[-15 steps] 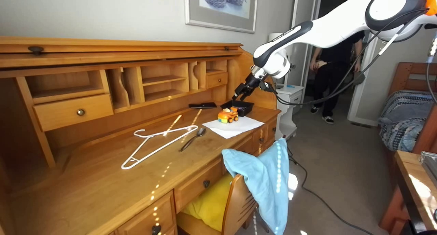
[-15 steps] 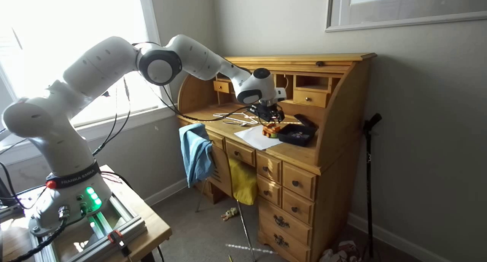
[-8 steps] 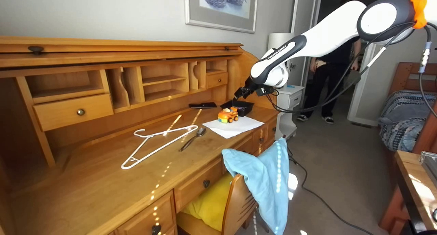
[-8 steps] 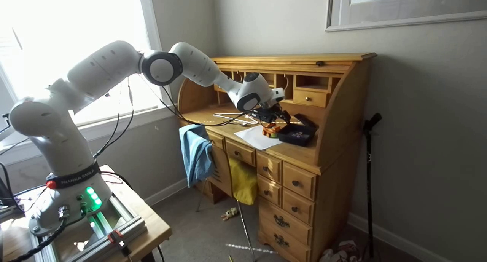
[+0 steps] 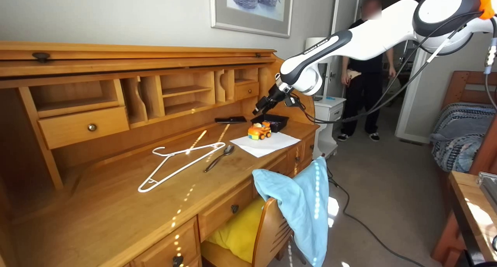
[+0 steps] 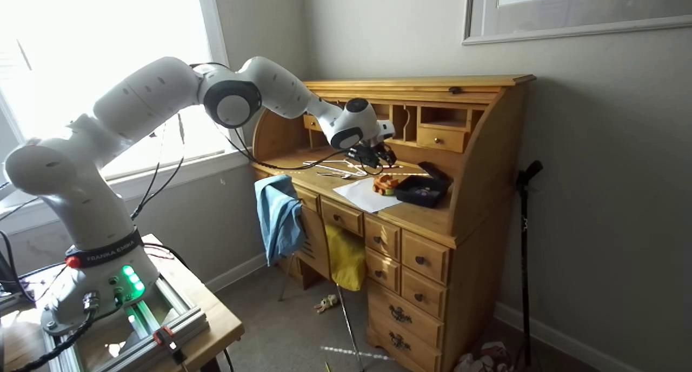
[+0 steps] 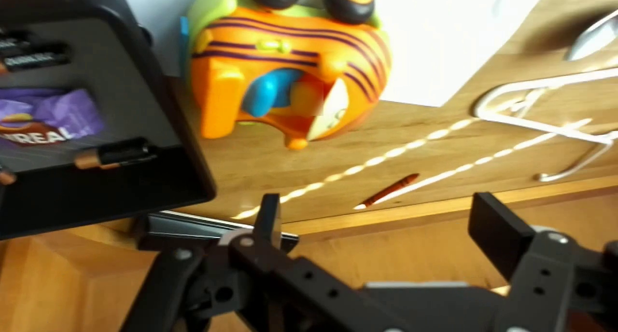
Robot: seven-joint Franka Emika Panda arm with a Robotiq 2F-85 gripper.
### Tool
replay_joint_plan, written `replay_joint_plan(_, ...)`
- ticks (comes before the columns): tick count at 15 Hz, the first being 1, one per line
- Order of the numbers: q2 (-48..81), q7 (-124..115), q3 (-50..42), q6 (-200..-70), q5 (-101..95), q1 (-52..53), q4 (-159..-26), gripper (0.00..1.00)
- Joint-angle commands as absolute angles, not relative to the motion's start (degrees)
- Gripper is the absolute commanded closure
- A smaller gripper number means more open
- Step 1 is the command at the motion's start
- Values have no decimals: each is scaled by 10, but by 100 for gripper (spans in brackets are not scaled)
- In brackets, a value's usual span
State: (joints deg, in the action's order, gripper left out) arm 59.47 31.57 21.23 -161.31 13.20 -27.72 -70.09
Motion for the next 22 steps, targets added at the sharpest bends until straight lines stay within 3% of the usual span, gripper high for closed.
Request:
replay_joint_plan(1,586,417,296,-1509,151,-346,-707,0)
replay_joint_plan(8,582,548,253,-1323,173,-364,-672,0)
replay_joint_plan(22,619,786,196,-1373,156,-331,-638,0)
